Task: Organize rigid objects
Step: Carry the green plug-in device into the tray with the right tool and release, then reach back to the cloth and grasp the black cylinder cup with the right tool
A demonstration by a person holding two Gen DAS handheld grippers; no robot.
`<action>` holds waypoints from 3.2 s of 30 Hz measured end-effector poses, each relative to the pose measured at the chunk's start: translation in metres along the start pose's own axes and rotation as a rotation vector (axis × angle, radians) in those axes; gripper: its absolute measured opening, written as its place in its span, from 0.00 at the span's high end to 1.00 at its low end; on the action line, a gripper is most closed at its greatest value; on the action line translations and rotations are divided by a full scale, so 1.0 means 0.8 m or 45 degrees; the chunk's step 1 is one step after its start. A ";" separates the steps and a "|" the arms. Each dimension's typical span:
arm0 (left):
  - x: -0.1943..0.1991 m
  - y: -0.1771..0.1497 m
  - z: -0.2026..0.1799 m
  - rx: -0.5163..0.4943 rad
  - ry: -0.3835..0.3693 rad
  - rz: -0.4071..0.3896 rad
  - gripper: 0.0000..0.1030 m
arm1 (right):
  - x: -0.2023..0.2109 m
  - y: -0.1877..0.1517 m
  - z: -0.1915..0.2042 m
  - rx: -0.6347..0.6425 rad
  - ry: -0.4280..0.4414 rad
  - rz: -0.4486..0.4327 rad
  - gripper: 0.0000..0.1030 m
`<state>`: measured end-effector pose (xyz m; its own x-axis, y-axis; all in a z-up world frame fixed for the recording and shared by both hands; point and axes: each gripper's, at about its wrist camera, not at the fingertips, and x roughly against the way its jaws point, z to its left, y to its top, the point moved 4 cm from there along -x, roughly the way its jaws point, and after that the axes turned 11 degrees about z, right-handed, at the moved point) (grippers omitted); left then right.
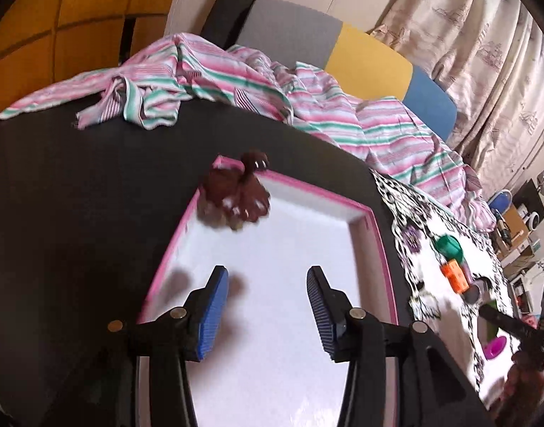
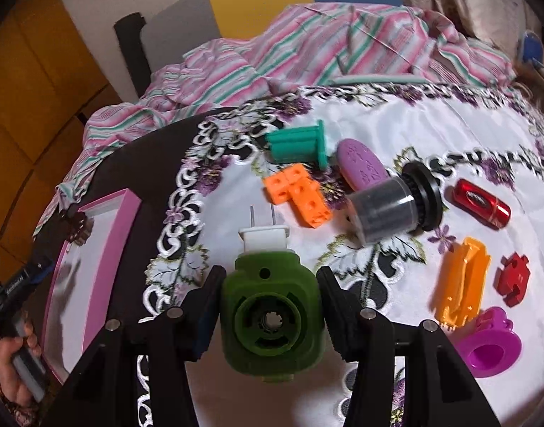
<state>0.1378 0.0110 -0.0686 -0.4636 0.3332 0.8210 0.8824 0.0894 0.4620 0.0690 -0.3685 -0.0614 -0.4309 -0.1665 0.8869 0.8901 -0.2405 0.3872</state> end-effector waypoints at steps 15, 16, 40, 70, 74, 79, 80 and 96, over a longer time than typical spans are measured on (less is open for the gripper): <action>0.023 -0.042 0.001 -0.055 -0.004 0.001 0.55 | -0.023 0.018 0.161 0.180 0.218 0.051 0.49; 0.023 -0.043 0.003 -0.051 -0.002 0.004 0.55 | -0.026 0.021 0.175 0.193 0.229 0.058 0.49; 0.048 -0.057 0.041 0.025 0.012 -0.006 0.55 | -0.190 0.085 0.348 0.302 0.058 0.291 0.48; 0.055 -0.095 -0.050 -0.119 -0.151 0.048 0.55 | -0.016 -0.011 0.181 0.245 0.000 0.090 0.34; 0.054 -0.108 -0.084 -0.206 -0.203 0.076 0.55 | -0.010 -0.025 0.138 0.175 -0.034 0.103 0.34; 0.052 -0.124 -0.127 -0.322 -0.245 0.106 0.55 | -0.002 -0.032 0.081 0.032 -0.060 0.110 0.34; 0.052 -0.128 -0.135 -0.343 -0.252 0.115 0.55 | -0.001 -0.032 0.070 0.000 -0.066 0.111 0.34; 0.039 -0.164 -0.202 -0.507 -0.260 0.202 0.55 | 0.038 -0.001 -0.082 -0.346 -0.179 -0.022 0.34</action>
<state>-0.0057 -0.1422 -0.0494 -0.2653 0.4946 0.8276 0.8231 -0.3308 0.4615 0.0455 -0.4361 -0.0511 -0.4036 -0.0305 0.9144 0.8023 -0.4922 0.3377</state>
